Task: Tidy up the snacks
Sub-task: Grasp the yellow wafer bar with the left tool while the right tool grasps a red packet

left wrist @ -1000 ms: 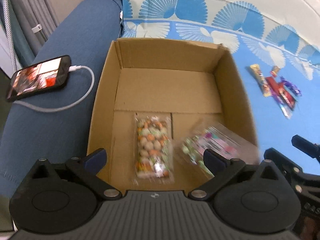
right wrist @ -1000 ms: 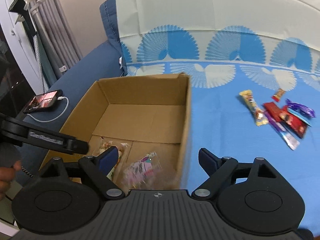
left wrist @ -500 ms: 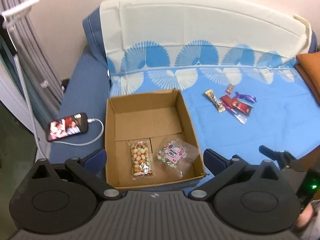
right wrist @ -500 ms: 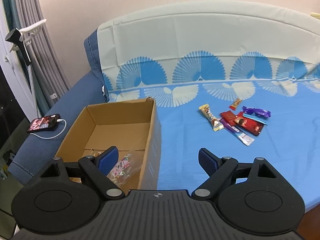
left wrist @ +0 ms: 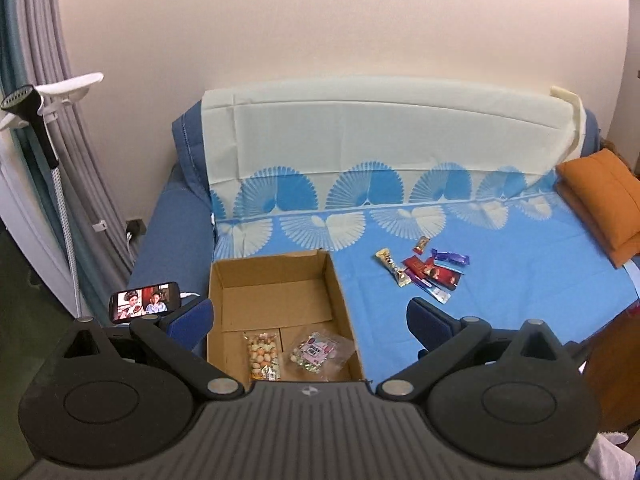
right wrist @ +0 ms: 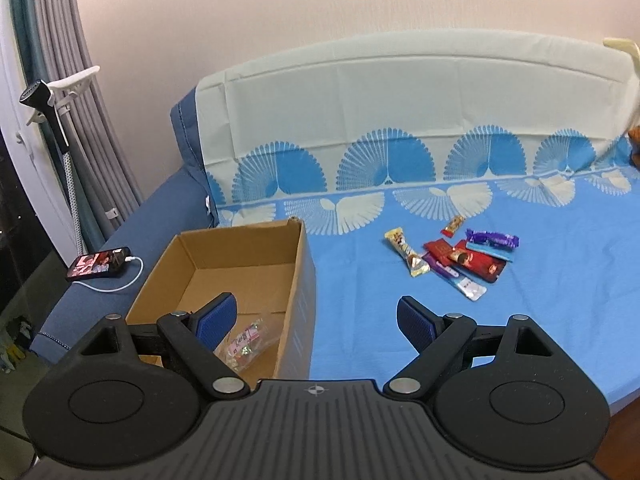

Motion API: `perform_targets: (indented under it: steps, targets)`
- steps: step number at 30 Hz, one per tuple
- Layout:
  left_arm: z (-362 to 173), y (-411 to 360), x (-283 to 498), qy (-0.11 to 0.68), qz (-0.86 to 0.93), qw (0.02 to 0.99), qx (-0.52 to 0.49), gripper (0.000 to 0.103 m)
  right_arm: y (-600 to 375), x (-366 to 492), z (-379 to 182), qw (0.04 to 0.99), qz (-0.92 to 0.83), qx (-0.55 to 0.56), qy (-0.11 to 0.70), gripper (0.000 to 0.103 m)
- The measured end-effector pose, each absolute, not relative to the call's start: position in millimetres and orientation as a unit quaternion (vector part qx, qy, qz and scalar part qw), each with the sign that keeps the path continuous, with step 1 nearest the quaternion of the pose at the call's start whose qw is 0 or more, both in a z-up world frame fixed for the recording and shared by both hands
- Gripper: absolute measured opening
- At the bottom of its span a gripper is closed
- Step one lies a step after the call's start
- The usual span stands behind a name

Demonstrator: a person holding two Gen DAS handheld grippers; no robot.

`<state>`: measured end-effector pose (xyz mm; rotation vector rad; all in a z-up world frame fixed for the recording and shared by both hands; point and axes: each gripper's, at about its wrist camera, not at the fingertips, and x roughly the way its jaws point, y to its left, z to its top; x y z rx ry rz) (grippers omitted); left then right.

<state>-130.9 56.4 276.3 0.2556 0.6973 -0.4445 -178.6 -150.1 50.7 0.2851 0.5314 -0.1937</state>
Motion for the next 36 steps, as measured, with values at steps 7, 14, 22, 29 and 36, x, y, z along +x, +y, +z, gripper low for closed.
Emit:
perform_targets:
  steps: [7,14,22,29,36]
  targets:
    - [276.1,57.9,-147.8,0.331,-0.220,0.909,0.125,0.103,-150.2,-194.6,52.2,0.951,-0.098,0.142,0.256,0.089]
    - [253.6,52.9,-130.8,0.384,-0.222,0.889,0.112,0.103,-160.6,-207.5,50.3,0.950,-0.111,0.157,0.245,0.090]
    - [201.0,3.3,-73.2,0.457,-0.199,0.860,0.107,0.103,-204.8,-215.5,34.5,0.944,-0.143,0.180,0.237,0.092]
    - [128.5,-87.8,-6.7,0.525,-0.185,0.818,0.142,0.103,-276.1,-194.7,-2.8,0.931,-0.186,0.187,0.251,0.092]
    - [17.0,-180.5,87.3,0.601,-0.172,0.767,0.144,0.103,-356.4,-128.7,-61.7,0.915,-0.221,0.181,0.286,0.093]
